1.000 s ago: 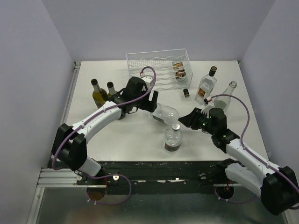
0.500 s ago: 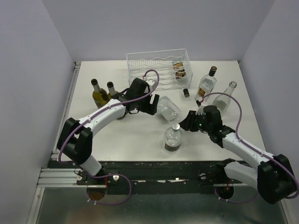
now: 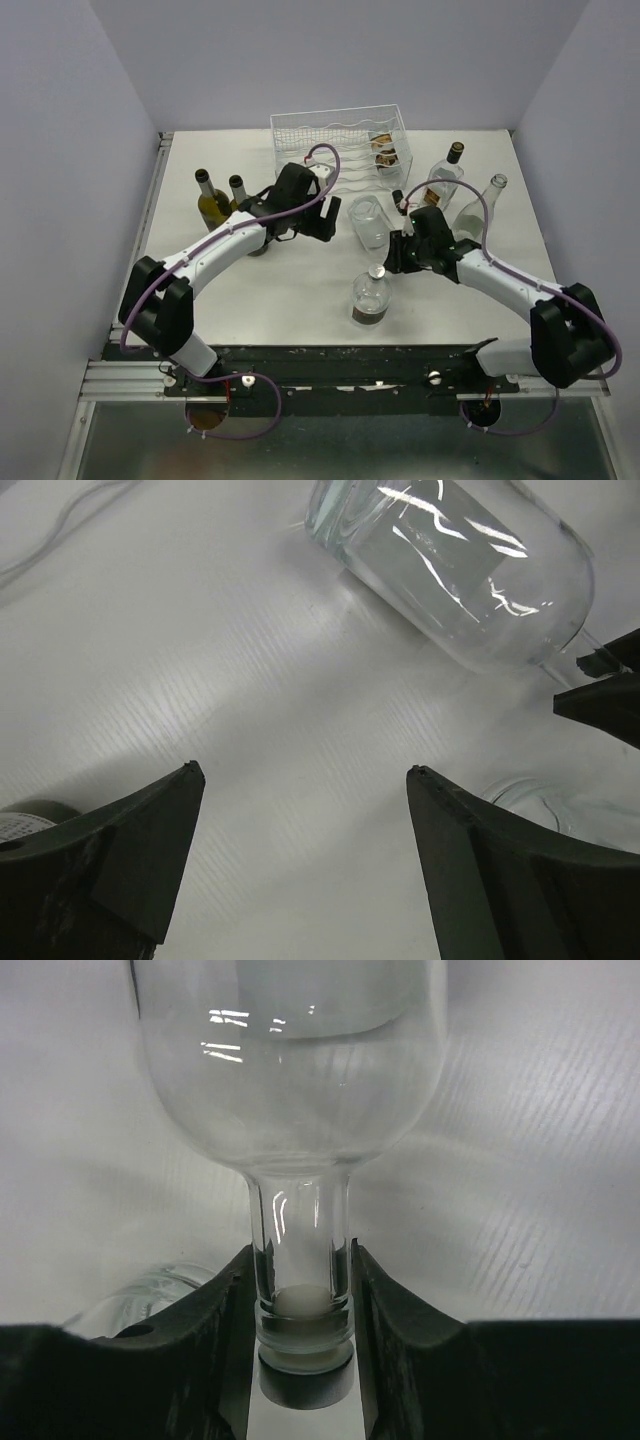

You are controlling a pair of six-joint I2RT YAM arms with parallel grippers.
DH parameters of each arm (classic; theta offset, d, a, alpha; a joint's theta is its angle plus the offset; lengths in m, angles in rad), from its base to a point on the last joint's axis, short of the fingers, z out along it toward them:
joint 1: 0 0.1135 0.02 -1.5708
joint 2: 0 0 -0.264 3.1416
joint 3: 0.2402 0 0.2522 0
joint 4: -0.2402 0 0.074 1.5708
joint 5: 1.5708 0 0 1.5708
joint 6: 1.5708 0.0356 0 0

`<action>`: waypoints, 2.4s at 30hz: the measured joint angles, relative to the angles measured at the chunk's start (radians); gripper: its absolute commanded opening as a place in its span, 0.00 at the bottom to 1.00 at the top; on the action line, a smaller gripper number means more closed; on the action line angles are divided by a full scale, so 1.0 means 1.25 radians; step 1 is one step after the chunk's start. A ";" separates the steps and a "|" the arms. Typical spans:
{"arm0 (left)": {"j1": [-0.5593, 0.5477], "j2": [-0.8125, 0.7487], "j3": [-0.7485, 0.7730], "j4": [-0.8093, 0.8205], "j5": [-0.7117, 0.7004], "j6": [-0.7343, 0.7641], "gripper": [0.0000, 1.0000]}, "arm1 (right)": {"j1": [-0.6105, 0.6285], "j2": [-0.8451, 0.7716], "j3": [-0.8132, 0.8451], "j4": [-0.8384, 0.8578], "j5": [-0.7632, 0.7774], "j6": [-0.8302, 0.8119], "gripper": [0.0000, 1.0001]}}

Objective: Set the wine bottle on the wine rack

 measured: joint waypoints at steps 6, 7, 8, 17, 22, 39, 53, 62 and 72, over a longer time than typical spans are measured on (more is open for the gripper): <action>0.000 -0.048 -0.006 0.026 -0.036 0.011 0.93 | 0.060 0.105 0.090 -0.089 0.064 -0.005 0.13; 0.000 -0.061 -0.009 0.035 -0.042 0.014 0.93 | 0.067 0.117 0.100 -0.101 0.076 -0.002 0.15; 0.001 -0.076 -0.012 0.045 -0.052 0.017 0.93 | 0.074 0.128 0.111 -0.114 0.088 0.001 0.16; 0.005 -0.175 -0.048 0.140 -0.103 0.036 0.98 | 0.095 0.203 0.178 -0.166 0.130 0.017 0.47; 0.011 -0.217 -0.116 0.197 -0.105 0.049 0.98 | 0.095 0.249 0.229 -0.188 0.156 0.022 0.63; 0.037 -0.221 -0.133 0.228 -0.106 0.053 0.99 | 0.119 0.363 0.294 -0.193 0.257 0.044 0.56; 0.048 -0.237 -0.133 0.228 -0.108 0.053 0.99 | 0.130 0.358 0.278 -0.143 0.299 0.069 0.01; 0.058 -0.268 -0.133 0.231 -0.114 0.053 0.99 | 0.136 0.241 0.238 -0.215 0.308 0.026 0.01; 0.063 -0.269 -0.133 0.235 -0.122 0.057 0.99 | 0.137 0.117 0.259 -0.377 0.291 0.023 0.00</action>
